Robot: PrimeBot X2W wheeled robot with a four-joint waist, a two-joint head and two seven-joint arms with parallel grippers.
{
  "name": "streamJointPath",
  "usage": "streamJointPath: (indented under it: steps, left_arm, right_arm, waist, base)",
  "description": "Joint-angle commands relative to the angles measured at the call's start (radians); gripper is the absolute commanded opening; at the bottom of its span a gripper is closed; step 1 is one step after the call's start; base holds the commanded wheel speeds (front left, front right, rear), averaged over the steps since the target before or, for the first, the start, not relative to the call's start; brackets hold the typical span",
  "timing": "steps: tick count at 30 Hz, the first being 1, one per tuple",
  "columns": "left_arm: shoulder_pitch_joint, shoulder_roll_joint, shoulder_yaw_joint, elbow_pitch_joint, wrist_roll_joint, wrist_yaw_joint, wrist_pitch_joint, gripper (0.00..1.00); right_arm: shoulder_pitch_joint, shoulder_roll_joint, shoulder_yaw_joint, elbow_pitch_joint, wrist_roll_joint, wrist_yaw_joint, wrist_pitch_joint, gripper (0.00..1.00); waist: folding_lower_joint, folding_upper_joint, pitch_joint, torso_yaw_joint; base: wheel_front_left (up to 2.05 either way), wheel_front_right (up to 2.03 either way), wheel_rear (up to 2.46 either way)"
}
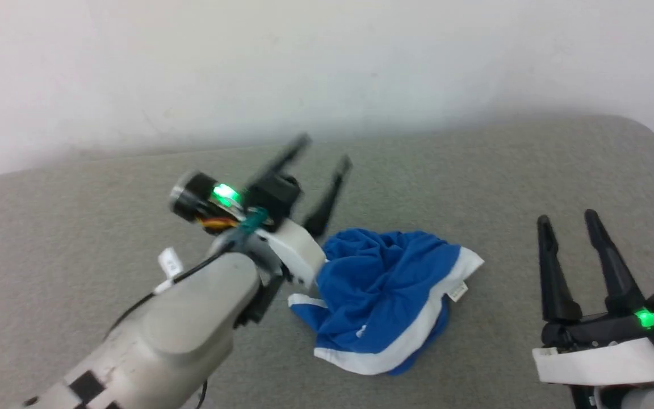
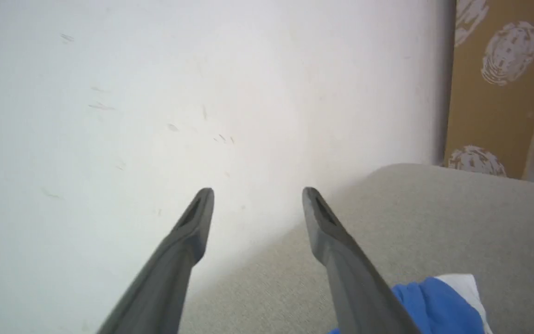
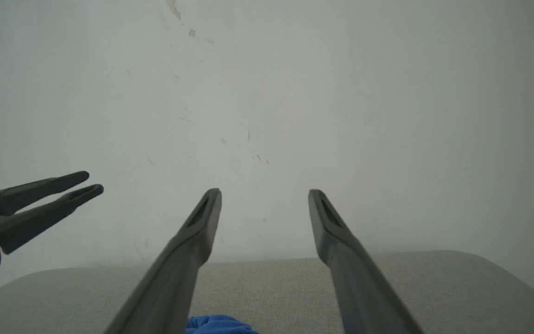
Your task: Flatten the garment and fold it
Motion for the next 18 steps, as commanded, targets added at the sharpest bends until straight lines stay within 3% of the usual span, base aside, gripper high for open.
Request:
streamJointPath:
  steps: [1, 5, 6, 10, 14, 18]
  left_arm:
    - [0.058, 0.025, 0.092, -0.098, 0.062, 0.084, -0.005, 1.0]
    - [0.222, 0.054, 0.292, -0.281, 0.165, 0.215, -0.005, 1.0]
    - [0.222, 0.054, 0.292, -0.281, 0.165, 0.215, -0.005, 1.0]
    - [0.384, 0.047, 0.475, -0.391, 0.242, 0.278, -0.005, 1.0]
    - [0.527, 0.021, 0.608, -0.441, 0.304, 0.269, -0.005, 1.0]
    - [0.64, -0.031, 0.707, -0.472, 0.342, 0.187, -0.005, 1.0]
  right_arm:
    - [0.012, 0.002, -0.016, -0.001, -0.008, -0.002, -0.005, 1.0]
    - [0.017, 0.002, -0.046, 0.005, -0.005, -0.002, -0.005, 1.0]
    - [0.017, 0.002, -0.046, 0.005, -0.005, -0.002, -0.005, 1.0]
    - [0.019, 0.002, -0.061, 0.016, -0.012, -0.002, -0.005, 1.0]
    - [0.02, 0.002, -0.078, 0.034, -0.019, -0.002, -0.005, 1.0]
    - [0.029, 0.002, -0.085, 0.057, -0.032, -0.002, -0.005, 1.0]
  waist:
    - [0.0001, -0.0001, -0.024, 0.049]
    - [0.0001, -0.0001, -0.026, 0.078]
    - [0.0001, -0.0001, -0.026, 0.078]
    - [0.0001, -0.0001, -0.023, 0.097]
    - [0.0001, -0.0001, -0.022, 0.104]
    - [0.0001, -0.0001, -0.022, 0.109]
  base:
    - [0.0, 0.0, 0.0]
    - [0.0, 0.0, 0.0]
    - [0.0, 0.0, 0.0]
    - [0.0, 0.0, 0.0]
    - [0.0, 0.0, 0.0]
    - [0.0, 0.0, 0.0]
